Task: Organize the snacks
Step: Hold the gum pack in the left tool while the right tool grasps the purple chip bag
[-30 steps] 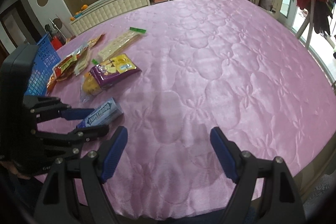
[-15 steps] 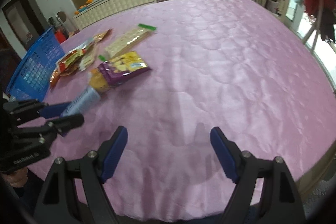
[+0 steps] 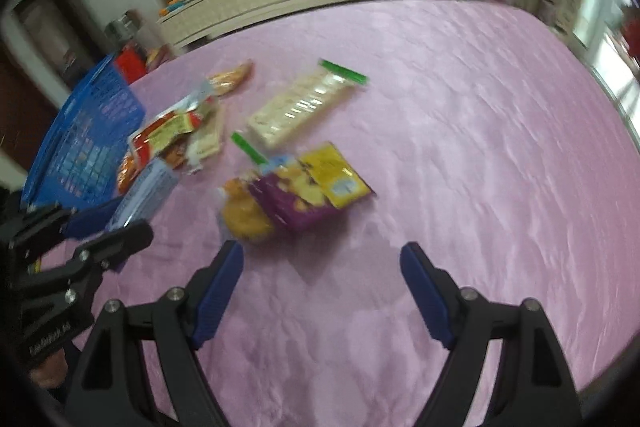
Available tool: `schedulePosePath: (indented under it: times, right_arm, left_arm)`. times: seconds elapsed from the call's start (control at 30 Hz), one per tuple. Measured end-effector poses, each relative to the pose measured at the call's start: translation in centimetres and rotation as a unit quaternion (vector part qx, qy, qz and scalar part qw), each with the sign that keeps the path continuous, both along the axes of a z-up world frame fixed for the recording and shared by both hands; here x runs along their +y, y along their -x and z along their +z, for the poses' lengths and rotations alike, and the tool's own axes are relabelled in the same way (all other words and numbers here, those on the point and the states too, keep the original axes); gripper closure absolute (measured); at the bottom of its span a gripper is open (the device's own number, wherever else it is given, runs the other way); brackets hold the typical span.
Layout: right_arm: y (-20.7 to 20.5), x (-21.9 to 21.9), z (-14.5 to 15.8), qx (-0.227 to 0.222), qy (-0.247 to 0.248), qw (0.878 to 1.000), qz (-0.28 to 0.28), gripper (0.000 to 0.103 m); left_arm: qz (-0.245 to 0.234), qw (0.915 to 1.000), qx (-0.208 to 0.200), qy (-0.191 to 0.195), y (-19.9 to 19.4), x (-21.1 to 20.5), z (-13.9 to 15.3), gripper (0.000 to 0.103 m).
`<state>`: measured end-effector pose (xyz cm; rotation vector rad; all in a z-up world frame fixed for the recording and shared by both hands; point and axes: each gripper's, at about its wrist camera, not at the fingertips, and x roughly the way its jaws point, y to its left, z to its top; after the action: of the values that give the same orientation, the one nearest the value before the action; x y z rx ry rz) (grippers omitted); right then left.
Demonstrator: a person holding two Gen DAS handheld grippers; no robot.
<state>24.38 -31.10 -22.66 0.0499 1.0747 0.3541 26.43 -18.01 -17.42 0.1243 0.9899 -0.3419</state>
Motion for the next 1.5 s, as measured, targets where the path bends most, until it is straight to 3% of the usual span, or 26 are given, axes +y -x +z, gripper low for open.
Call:
schedulePosePath:
  times: [0.13,0.27,0.4,0.8,0.9,0.97,1.23,1.5]
  right_arm:
    - [-2.0,1.4,-0.4,-0.020,0.044,0.997,0.057,0.018]
    - [-4.4,1.7,-1.5,0.002,0.034,0.995,0.092,0.006]
    - [-5.3,2.4,-2.6,-0.002,0.051,0.991,0.122,0.006]
    - [-6.0,3.4,-4.1,0.019,0.020,0.973,0.230,0.007]
    - [-5.6,2.5,-3.9,0.020,0.002,0.973,0.230,0.015]
    - [-5.3,1.7,-3.5,0.026,-0.015,0.974,0.223,0.030]
    - [-3.4,1.1,-2.1,0.017,0.021,0.979,0.202,0.034]
    - [-0.2,2.3,4.0,-0.033,0.029,0.981,0.191,0.034]
  left_arm:
    - [0.011,0.9999,0.003,0.006,-0.8,0.5,-0.2,0.074]
    - [0.018,0.9997,0.013,0.009,-1.9,0.1,-0.9,0.074]
    - [0.021,0.9995,0.018,0.012,-2.4,-0.4,-1.3,0.074]
    - [0.009,0.9996,0.025,0.004,-2.2,-1.8,-2.3,0.074]
    - [0.008,0.9996,0.025,0.000,-1.8,-1.9,-2.5,0.074]
    - [0.010,0.9996,0.025,0.001,-1.6,-1.8,-2.5,0.074]
    - [0.015,0.9998,0.015,0.007,0.2,-1.4,-1.1,0.074]
    - [0.022,0.9991,-0.026,0.025,3.2,0.0,3.3,0.074]
